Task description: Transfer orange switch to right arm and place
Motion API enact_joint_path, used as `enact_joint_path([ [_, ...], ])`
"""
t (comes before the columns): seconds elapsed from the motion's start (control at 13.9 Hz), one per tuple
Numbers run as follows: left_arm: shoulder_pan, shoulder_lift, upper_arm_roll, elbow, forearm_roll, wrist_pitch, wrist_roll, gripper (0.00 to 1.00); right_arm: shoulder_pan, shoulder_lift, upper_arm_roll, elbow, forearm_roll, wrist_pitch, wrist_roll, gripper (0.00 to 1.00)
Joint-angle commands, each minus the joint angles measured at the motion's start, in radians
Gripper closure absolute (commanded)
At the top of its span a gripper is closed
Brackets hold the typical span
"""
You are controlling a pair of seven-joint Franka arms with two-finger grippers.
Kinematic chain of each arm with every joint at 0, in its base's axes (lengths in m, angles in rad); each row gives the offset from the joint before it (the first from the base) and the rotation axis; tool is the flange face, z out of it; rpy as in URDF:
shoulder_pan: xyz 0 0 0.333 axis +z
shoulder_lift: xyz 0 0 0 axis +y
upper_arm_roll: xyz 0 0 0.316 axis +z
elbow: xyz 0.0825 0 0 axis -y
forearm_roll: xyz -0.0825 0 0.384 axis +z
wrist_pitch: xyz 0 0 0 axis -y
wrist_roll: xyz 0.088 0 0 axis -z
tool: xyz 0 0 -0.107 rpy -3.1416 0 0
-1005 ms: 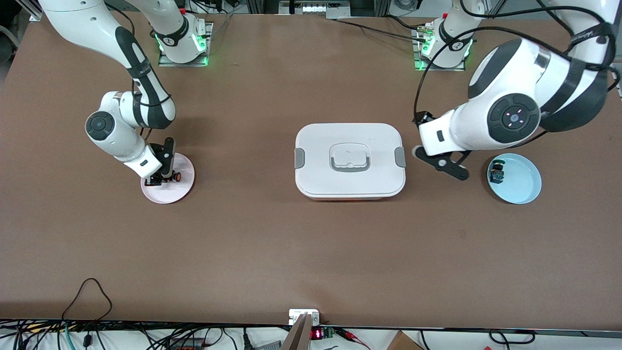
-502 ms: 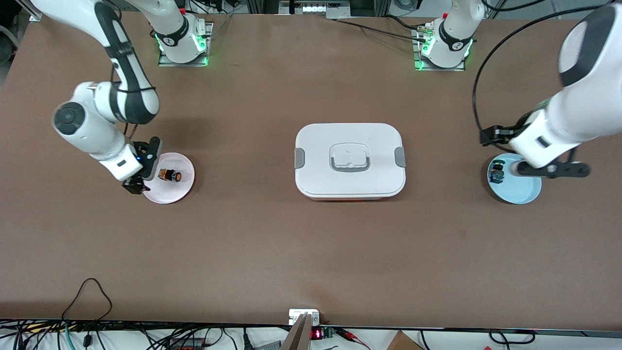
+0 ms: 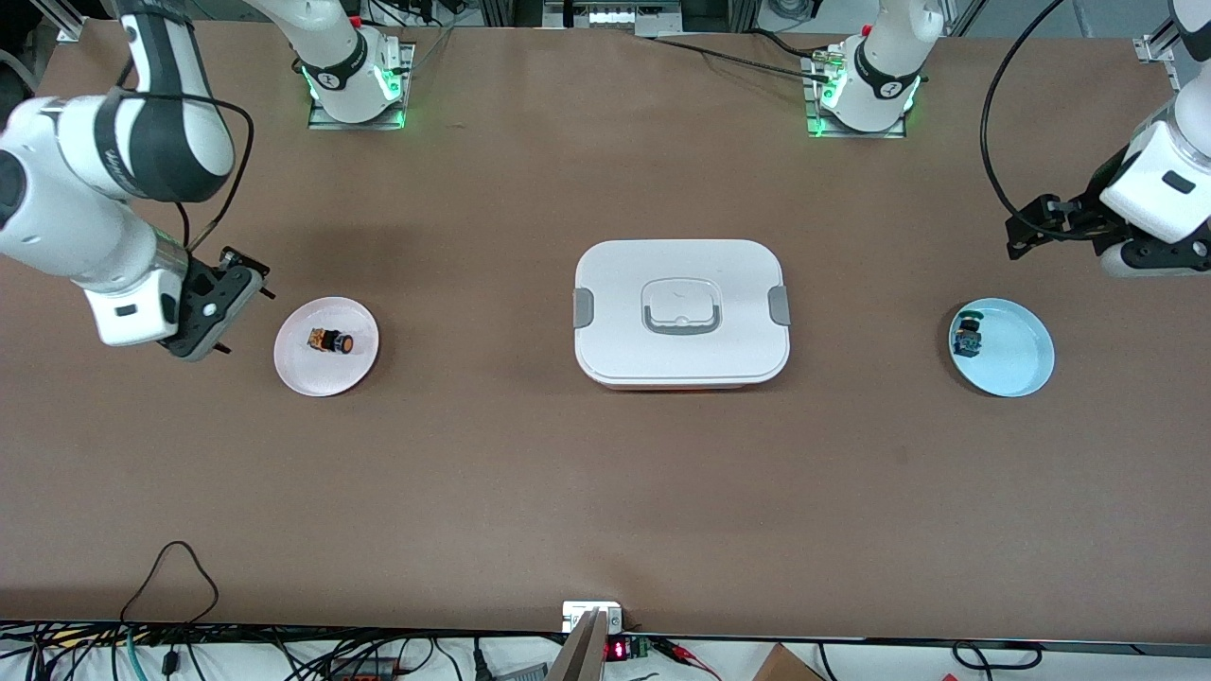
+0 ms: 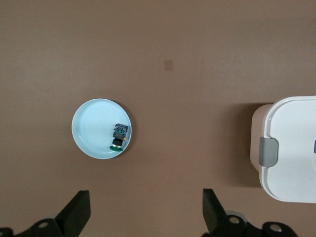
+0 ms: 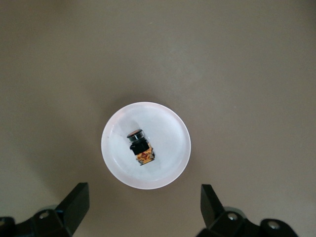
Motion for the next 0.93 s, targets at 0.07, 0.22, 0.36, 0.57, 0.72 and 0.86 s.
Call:
enact_joint_path([
  [0.07, -0.011, -0.007, 0.02, -0.013, -0.012, -0.036, 0.031, 0.0, 0.023, -0.013, 0.008, 0.043, 0.012, -0.141, 0.564, 0.0],
  [0.22, -0.005, -0.006, 0.02, -0.012, -0.012, -0.038, 0.031, 0.0, 0.04, -0.023, 0.011, 0.084, 0.011, -0.225, 0.703, 0.0],
  [0.36, -0.001, -0.006, 0.02, -0.011, -0.012, -0.038, 0.031, 0.0, 0.037, -0.031, 0.0, 0.119, -0.003, -0.238, 0.702, 0.0],
  [0.57, -0.001, -0.006, 0.02, -0.011, -0.012, -0.039, 0.031, 0.0, 0.014, -0.057, -0.065, 0.155, 0.006, -0.246, 0.729, 0.0],
  [0.72, 0.003, -0.006, 0.02, -0.011, -0.012, -0.039, 0.031, 0.0, -0.006, -0.057, -0.079, 0.246, 0.004, -0.352, 0.804, 0.0],
  [0.86, 0.001, -0.006, 0.018, -0.011, -0.012, -0.039, 0.031, 0.0, -0.012, -0.056, -0.076, 0.32, -0.032, -0.452, 0.806, 0.0],
])
